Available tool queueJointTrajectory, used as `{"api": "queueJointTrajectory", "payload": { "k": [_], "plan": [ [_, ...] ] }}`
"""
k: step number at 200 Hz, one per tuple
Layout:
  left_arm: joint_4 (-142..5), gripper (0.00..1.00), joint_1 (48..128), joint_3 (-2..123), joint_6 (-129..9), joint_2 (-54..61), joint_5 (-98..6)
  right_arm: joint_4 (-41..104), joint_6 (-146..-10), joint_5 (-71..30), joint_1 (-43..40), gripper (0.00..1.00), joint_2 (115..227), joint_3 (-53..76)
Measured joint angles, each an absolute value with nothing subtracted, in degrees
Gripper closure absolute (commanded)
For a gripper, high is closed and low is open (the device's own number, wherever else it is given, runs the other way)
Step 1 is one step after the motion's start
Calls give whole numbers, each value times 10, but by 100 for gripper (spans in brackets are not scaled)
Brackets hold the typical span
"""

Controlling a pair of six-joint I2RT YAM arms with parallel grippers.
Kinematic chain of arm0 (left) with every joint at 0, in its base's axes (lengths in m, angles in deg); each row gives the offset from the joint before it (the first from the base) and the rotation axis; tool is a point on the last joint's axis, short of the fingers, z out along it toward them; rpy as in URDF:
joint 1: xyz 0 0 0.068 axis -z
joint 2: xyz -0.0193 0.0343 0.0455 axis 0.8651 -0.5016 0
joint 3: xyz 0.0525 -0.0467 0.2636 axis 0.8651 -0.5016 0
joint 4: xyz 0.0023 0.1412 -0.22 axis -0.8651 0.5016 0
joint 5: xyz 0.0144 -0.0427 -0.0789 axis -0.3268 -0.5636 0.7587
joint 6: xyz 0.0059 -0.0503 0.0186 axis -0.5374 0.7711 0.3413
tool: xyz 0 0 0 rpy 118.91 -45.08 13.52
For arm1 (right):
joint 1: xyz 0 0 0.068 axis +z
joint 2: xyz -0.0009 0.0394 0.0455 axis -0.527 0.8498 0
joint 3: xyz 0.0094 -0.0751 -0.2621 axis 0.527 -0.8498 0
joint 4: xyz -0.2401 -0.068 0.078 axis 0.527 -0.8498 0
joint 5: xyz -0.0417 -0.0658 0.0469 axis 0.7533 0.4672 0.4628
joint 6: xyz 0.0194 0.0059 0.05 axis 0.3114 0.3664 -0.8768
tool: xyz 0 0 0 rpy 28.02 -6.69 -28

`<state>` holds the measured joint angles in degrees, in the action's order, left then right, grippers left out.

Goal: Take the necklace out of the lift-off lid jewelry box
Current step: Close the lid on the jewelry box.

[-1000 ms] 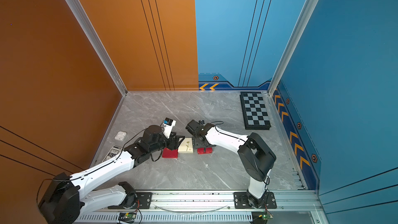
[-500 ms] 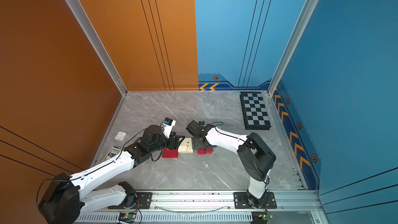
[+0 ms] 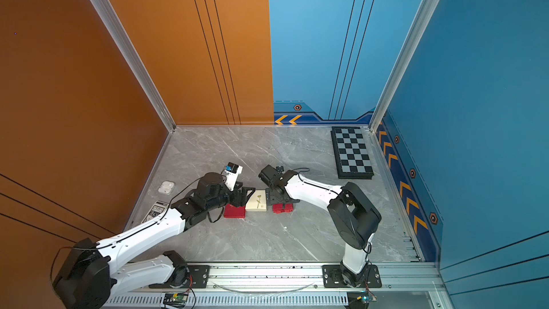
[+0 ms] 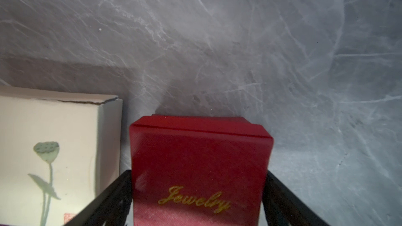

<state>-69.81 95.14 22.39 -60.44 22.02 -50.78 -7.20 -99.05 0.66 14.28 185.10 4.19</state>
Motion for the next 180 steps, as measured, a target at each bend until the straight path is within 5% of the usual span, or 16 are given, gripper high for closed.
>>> {"api": "queueJointTrajectory", "payload": {
  "k": [119, 180],
  "plan": [
    [-698, 27, 951, 224, -604, 220, -503, -58, -986, -8, 123, 9, 1802, 28],
    [-699, 29, 959, 229, -600, 185, -476, -41, -986, -24, 100, 20, 1766, -18]
  ]
}}
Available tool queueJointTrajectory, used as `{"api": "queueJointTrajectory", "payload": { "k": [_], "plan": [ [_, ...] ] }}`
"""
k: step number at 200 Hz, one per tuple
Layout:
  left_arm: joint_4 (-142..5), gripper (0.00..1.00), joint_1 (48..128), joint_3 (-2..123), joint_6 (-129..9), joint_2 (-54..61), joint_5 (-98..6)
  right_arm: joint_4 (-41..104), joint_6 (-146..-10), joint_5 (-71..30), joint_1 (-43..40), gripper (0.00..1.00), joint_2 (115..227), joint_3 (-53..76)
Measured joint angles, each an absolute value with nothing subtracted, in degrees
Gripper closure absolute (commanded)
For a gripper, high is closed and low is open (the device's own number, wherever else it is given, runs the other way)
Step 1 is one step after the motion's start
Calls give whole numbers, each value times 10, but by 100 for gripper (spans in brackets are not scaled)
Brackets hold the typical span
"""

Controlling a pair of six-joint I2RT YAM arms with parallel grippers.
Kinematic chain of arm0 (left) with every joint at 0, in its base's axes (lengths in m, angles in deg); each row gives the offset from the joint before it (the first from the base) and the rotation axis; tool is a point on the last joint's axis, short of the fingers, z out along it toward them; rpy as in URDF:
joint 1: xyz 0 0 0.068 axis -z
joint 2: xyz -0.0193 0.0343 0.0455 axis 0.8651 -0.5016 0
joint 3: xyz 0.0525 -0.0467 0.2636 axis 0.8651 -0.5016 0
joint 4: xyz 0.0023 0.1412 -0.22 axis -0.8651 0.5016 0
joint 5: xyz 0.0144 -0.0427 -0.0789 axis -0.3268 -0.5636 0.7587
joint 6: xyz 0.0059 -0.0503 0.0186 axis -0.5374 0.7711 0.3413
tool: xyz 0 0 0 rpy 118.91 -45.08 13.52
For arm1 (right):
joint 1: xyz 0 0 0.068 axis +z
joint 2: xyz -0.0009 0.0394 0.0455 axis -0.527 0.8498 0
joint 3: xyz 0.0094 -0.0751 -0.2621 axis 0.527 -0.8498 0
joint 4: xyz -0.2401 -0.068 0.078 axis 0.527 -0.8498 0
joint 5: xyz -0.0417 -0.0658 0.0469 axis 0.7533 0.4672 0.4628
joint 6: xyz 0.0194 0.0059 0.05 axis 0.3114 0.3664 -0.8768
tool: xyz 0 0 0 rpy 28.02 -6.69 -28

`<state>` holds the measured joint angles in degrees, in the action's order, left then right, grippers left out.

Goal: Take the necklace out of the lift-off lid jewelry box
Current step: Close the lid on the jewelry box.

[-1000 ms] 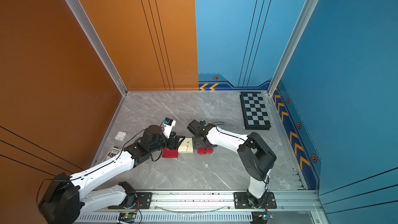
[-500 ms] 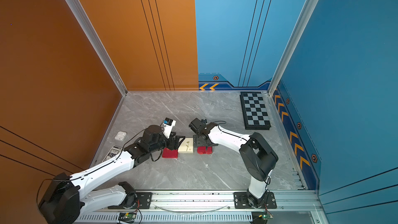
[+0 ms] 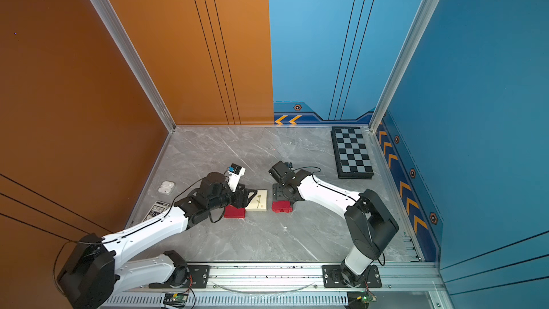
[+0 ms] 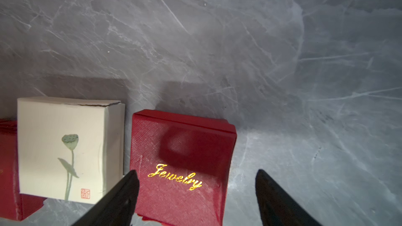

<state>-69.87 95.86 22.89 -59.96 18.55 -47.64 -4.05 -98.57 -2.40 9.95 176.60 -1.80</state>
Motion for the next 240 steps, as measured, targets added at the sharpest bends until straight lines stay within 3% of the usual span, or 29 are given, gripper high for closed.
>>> {"api": "queueJointTrajectory", "payload": {
  "k": [130, 195, 240],
  "plan": [
    [-716, 33, 1022, 338, -543, -10, -401, 36, -975, -93, 41, 41, 1731, -97],
    [-720, 34, 1031, 364, -523, -56, -383, 60, -971, -115, 29, 50, 1731, -108],
    [-729, 35, 1031, 380, -517, -75, -377, 78, -971, -130, 20, 62, 1731, -122]
  ]
}}
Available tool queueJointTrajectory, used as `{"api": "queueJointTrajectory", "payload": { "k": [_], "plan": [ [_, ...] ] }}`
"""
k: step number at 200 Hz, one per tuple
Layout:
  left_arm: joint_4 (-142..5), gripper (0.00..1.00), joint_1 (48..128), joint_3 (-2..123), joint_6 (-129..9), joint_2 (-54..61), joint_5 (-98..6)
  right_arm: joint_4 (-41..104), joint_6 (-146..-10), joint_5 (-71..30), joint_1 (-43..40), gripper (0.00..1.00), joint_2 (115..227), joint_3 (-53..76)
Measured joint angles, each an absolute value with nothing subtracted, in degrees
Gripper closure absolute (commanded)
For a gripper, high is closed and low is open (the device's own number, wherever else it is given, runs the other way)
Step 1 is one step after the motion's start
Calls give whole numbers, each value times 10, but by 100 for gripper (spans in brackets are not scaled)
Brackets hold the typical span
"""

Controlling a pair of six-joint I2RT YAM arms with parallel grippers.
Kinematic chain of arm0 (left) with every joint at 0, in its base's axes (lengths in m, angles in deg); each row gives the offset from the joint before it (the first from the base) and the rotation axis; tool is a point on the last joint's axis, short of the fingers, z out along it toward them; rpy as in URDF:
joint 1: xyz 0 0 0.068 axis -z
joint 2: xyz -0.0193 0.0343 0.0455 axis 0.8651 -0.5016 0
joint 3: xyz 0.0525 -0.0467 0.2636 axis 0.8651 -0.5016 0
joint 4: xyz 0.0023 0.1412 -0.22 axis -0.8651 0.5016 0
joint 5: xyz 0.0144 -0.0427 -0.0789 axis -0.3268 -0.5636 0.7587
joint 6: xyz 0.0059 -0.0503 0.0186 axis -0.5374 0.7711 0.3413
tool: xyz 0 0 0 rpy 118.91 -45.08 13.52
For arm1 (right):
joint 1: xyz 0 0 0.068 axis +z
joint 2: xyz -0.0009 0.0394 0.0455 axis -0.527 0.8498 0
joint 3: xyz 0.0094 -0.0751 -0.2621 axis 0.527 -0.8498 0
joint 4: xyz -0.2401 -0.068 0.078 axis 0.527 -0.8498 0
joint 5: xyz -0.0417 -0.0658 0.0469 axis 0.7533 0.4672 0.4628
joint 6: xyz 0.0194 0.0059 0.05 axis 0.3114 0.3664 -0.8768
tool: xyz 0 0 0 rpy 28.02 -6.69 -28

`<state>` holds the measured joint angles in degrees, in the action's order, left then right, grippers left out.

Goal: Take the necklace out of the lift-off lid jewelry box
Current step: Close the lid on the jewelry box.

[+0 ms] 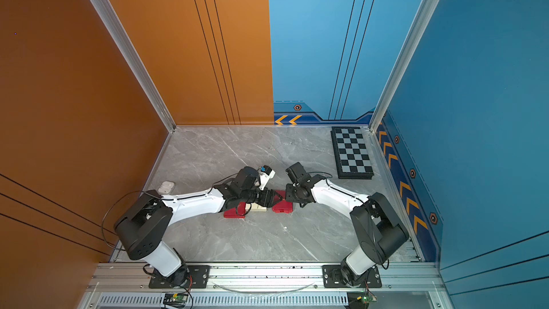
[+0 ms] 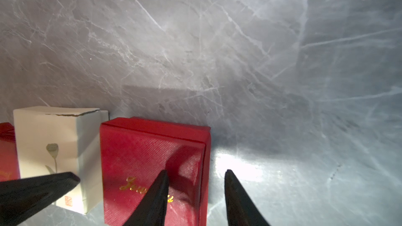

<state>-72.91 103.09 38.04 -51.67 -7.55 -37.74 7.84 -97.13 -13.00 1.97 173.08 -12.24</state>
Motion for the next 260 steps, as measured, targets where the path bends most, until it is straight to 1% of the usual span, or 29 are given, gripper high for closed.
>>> {"api": "queueJointTrajectory", "payload": {
  "k": [21, 65, 113, 157, 174, 202, 220, 260],
  "plan": [
    [-731, 35, 1031, 381, -513, -80, -377, 85, -971, -133, 18, 67, 1732, -124],
    [-735, 36, 1031, 391, -508, -100, -373, 99, -971, -143, 15, 74, 1741, -125],
    [-738, 39, 1031, 398, -506, -121, -368, 114, -971, -149, 12, 77, 1749, -125],
    [-742, 39, 1031, 399, -506, -123, -364, 130, -968, -161, 7, 77, 1765, -115],
    [-746, 37, 1031, 399, -504, -123, -362, 132, -958, -166, 3, 77, 1774, -105],
    [-758, 34, 1029, 384, -503, -99, -364, 131, -937, -174, -1, 72, 1787, -90],
    [-760, 33, 1025, 365, -505, -58, -371, 127, -926, -174, -1, 66, 1792, -82],
    [-776, 26, 1000, 321, -514, 44, -404, 95, -908, -167, 4, 46, 1791, -68]
  ]
}}
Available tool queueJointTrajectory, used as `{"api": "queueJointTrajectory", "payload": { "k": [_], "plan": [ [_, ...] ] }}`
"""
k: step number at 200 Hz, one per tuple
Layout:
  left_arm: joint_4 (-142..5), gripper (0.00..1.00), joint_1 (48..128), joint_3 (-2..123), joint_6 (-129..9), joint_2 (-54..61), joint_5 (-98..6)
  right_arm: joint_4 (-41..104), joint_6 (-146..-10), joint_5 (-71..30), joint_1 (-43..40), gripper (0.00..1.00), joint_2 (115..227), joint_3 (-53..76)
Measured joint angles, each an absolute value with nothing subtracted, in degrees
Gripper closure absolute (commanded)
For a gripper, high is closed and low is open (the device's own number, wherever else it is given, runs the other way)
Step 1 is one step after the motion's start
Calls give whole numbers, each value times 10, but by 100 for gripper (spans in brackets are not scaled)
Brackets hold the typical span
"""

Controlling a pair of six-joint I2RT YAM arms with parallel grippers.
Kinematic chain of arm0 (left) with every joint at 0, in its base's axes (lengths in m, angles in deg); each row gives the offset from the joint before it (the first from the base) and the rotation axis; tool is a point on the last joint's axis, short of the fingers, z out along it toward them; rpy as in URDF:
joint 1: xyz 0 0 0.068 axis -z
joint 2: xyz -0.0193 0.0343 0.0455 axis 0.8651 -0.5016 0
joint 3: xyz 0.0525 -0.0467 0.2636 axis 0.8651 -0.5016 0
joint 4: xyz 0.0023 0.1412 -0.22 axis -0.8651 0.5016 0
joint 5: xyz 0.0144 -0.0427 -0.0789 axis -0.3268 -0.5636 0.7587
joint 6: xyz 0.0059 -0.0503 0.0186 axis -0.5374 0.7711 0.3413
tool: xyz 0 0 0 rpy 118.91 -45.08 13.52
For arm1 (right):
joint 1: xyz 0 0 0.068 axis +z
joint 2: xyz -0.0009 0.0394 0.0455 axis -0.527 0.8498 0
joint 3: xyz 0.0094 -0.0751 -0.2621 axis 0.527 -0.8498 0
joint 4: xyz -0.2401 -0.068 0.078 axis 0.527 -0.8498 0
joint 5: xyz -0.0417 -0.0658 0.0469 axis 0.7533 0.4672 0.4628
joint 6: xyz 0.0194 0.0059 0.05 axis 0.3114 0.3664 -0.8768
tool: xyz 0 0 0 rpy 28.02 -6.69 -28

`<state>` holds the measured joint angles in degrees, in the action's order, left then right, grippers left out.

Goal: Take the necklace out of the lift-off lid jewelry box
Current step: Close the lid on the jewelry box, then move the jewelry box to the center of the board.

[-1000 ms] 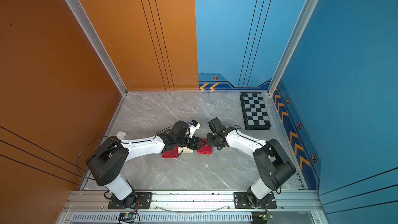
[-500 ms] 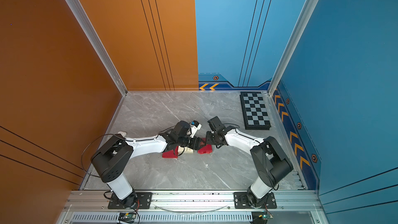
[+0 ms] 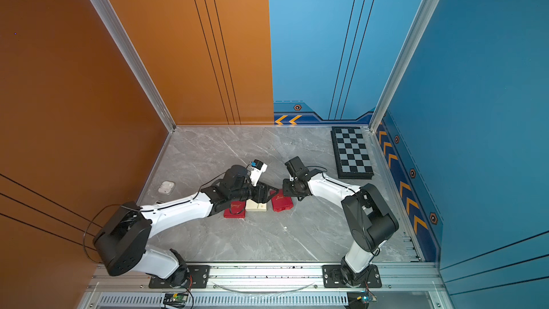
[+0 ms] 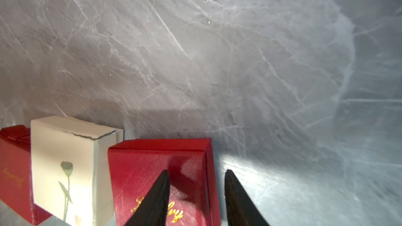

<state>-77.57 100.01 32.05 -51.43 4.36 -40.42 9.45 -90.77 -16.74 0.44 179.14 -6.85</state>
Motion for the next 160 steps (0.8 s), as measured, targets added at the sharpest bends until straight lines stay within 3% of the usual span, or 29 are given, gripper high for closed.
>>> {"api": "queueJointTrajectory", "payload": {
  "k": [68, 160],
  "plan": [
    [-753, 23, 941, 264, -525, 109, -440, 43, -901, -120, 68, 8, 1775, -37],
    [-739, 20, 911, 232, -535, 153, -443, -1, -900, -68, 118, 0, 1803, 5]
  ]
}}
